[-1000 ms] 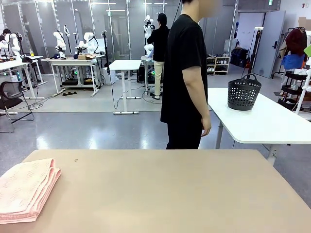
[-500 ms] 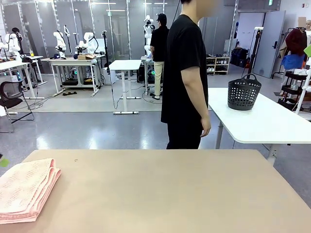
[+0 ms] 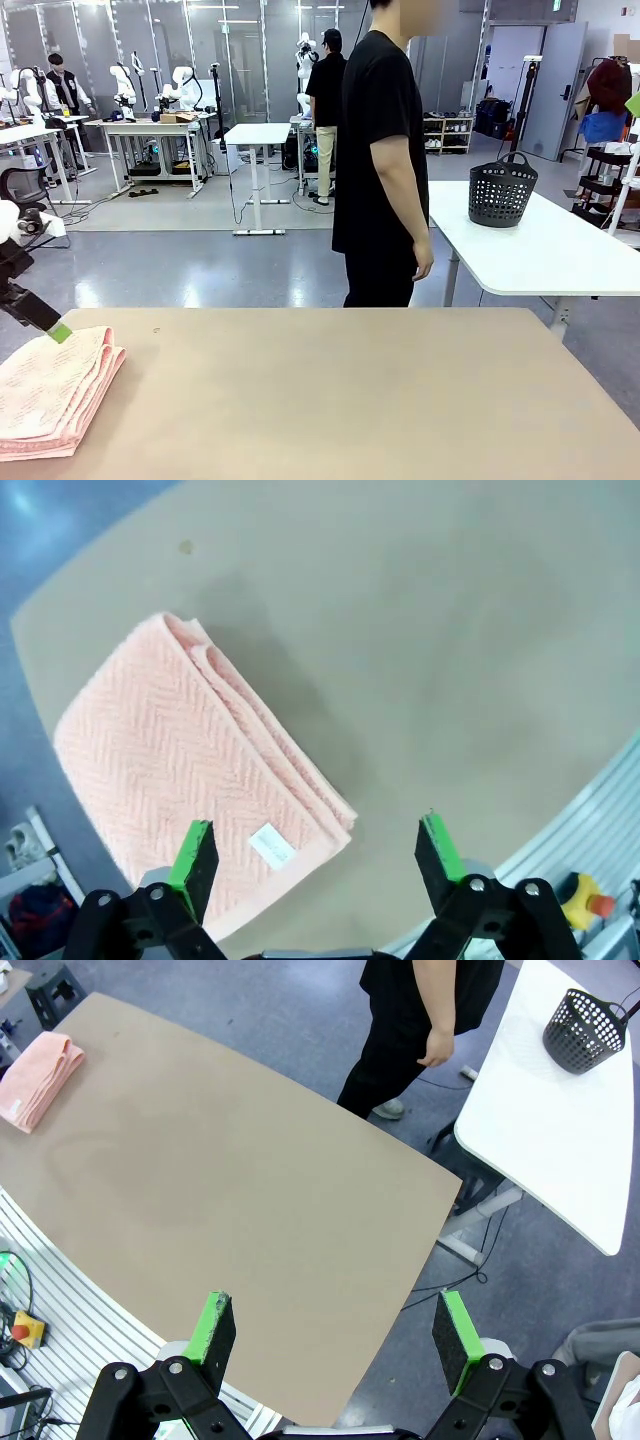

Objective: Fold the towel.
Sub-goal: Pick up the 100 cm Hotel Towel and place it on the left side of the table.

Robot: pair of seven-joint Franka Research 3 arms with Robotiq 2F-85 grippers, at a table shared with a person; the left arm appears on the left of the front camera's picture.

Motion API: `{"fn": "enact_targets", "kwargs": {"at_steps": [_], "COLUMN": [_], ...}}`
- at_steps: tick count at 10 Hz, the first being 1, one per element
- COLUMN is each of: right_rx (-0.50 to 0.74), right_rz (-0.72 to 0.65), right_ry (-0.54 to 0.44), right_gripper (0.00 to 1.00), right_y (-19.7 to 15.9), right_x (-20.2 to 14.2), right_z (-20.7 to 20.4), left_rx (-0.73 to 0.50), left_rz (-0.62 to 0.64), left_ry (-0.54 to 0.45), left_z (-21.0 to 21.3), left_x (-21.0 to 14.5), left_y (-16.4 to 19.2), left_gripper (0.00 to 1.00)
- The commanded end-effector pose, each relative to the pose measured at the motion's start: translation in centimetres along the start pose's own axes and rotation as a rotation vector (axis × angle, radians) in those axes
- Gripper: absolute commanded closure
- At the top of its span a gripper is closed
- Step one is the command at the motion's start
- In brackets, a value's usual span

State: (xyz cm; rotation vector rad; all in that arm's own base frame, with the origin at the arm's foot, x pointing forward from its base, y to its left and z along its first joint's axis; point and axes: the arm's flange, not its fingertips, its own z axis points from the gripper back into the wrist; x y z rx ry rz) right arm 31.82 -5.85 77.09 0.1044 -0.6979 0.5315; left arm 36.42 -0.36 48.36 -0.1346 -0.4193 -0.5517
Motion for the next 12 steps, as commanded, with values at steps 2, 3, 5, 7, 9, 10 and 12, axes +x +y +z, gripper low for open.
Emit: {"fn": "enact_targets", "kwargs": {"at_steps": [2, 3, 5, 7, 9, 10, 12], "right_rx": [0.002, 0.002, 0.002, 0.002, 0.002, 0.002, 0.002], "right_rz": [-0.002, -0.002, -0.002, -0.002, -0.002, -0.002, -0.002], "right_ry": [0.002, 0.002, 0.002, 0.002, 0.002, 0.002, 0.002], "right_gripper": [0.0, 0.0, 0.0, 0.0, 0.0, 0.0, 0.0], "right_y": [-0.01, -0.01, -0.01, -0.01, -0.01, -0.01, -0.01], "right_x": [-0.11, -0.11, -0.11, -0.11, -0.11, -0.11, -0.11], "right_z": [0.08, 0.08, 0.08, 0.08, 0.08, 0.08, 0.08], "left_rx": [0.015, 0.015, 0.015, 0.015, 0.015, 0.015, 0.015], "left_rz": [-0.011, -0.011, -0.011, -0.011, -0.011, -0.011, -0.011], "left_ry": [-0.006, -0.006, -0.006, -0.006, -0.006, -0.006, -0.006], "left_z": [0.52, 0.52, 0.52, 0.52, 0.52, 0.52, 0.52], "left_x": [-0.91, -0.91, -0.91, -0.91, -0.91, -0.91, -0.91], "left_y": [1.57, 1.57, 1.57, 1.57, 1.57, 1.57, 1.57], "left_gripper": [0.0, 0.0, 0.0, 0.0, 0.0, 0.0, 0.0]}}
